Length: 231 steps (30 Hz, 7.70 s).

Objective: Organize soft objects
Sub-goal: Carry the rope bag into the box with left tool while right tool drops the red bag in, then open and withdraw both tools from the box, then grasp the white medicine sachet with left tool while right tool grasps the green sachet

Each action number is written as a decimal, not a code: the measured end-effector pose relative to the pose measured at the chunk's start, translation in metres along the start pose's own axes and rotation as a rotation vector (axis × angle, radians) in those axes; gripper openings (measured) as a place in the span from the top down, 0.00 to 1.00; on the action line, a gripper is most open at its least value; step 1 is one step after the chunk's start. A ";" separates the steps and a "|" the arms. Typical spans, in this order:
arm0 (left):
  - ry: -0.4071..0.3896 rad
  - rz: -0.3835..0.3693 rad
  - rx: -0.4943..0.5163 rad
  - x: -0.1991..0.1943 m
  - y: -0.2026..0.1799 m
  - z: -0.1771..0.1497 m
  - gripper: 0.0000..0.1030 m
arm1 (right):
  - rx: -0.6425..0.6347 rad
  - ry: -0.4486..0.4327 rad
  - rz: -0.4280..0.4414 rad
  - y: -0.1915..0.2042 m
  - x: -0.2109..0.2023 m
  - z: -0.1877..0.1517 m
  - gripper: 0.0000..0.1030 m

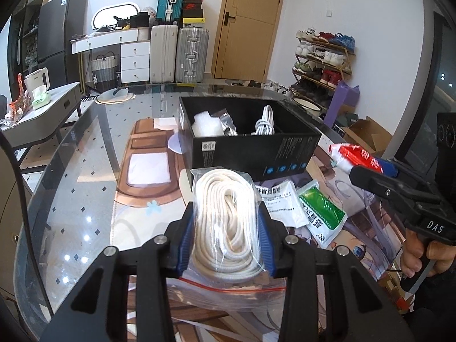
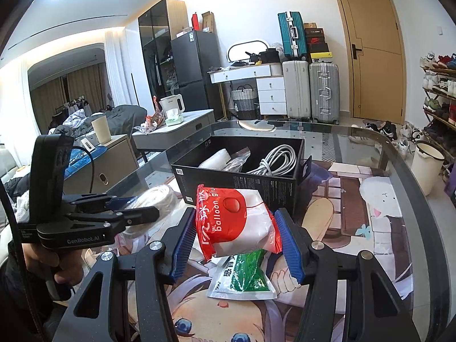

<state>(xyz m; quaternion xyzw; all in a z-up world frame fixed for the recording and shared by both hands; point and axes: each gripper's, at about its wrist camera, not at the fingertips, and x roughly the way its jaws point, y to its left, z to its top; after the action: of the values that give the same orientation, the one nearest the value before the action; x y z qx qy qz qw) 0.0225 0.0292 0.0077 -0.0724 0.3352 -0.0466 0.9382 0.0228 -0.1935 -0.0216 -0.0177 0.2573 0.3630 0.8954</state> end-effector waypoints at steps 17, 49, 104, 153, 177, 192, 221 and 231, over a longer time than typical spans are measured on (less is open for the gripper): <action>-0.069 0.004 -0.033 -0.013 0.009 0.030 0.63 | 0.002 -0.030 0.002 -0.007 -0.001 0.028 0.45; -0.165 -0.008 -0.007 0.007 0.001 0.095 0.63 | -0.100 -0.057 -0.036 -0.006 0.037 0.091 0.45; 0.104 0.013 0.079 0.121 -0.020 0.112 0.60 | -0.147 0.130 -0.110 -0.042 0.132 0.083 0.43; -0.050 0.053 -0.043 0.033 -0.006 0.027 0.00 | 0.000 0.241 -0.157 -0.043 0.060 -0.005 0.01; -0.002 0.042 -0.023 0.040 0.000 0.009 0.00 | -0.052 0.383 -0.153 -0.029 0.095 -0.016 0.01; 0.009 0.027 -0.026 0.040 0.003 0.009 0.00 | -0.069 0.413 -0.137 -0.031 0.102 -0.018 0.01; 0.013 0.035 -0.017 0.041 0.001 0.007 0.00 | -0.052 0.416 -0.158 -0.041 0.105 -0.017 0.02; 0.020 0.038 -0.013 0.043 0.000 0.006 0.00 | -0.093 0.353 -0.107 -0.027 0.095 -0.018 0.48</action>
<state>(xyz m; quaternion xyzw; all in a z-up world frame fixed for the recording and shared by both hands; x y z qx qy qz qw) 0.0590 0.0240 -0.0145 -0.0715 0.3459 -0.0274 0.9351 0.0904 -0.1563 -0.0861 -0.1360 0.3919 0.3175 0.8527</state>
